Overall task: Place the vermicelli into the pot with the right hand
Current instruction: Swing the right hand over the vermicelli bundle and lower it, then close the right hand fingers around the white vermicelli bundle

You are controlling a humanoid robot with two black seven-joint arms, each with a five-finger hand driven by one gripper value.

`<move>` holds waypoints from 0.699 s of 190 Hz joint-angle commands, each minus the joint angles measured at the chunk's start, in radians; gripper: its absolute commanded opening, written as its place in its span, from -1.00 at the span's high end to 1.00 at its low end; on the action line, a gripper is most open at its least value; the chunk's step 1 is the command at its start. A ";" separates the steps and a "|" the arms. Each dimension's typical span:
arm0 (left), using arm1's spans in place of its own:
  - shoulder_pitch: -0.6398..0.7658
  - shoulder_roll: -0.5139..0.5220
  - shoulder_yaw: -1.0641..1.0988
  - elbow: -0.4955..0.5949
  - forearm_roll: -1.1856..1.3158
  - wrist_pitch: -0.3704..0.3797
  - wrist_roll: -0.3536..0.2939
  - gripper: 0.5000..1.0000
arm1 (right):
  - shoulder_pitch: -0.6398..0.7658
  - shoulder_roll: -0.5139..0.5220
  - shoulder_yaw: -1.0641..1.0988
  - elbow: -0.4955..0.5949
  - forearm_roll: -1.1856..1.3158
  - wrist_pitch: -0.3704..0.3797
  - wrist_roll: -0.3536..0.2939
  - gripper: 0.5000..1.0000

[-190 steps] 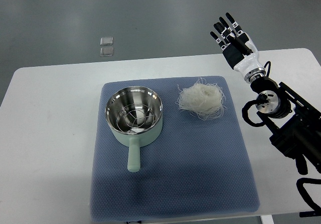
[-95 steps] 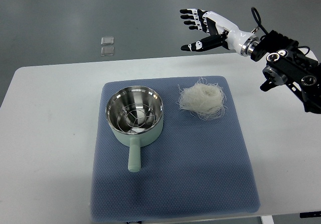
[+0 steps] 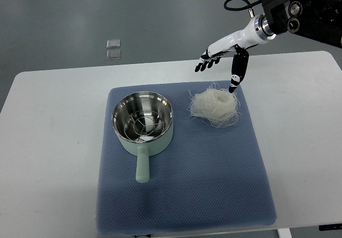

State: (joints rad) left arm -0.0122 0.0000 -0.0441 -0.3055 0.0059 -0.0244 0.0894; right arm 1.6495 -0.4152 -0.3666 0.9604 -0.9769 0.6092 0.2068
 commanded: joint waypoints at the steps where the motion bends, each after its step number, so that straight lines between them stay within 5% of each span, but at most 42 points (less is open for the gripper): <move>1: 0.000 0.000 0.000 -0.001 -0.001 0.000 0.000 -1.00 | 0.001 0.027 -0.014 -0.002 0.001 -0.036 -0.027 -0.72; 55: 0.000 0.000 0.001 -0.004 0.000 0.000 0.000 -1.00 | -0.092 0.087 -0.014 -0.089 0.007 -0.174 -0.090 -0.71; 133: 0.000 0.000 0.000 -0.004 0.000 0.000 0.001 -1.00 | -0.220 0.156 -0.011 -0.155 0.004 -0.232 -0.090 -0.71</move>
State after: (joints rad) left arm -0.0123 0.0000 -0.0436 -0.3032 0.0054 -0.0236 0.0903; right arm 1.4564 -0.2861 -0.3772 0.8294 -0.9690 0.3987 0.1158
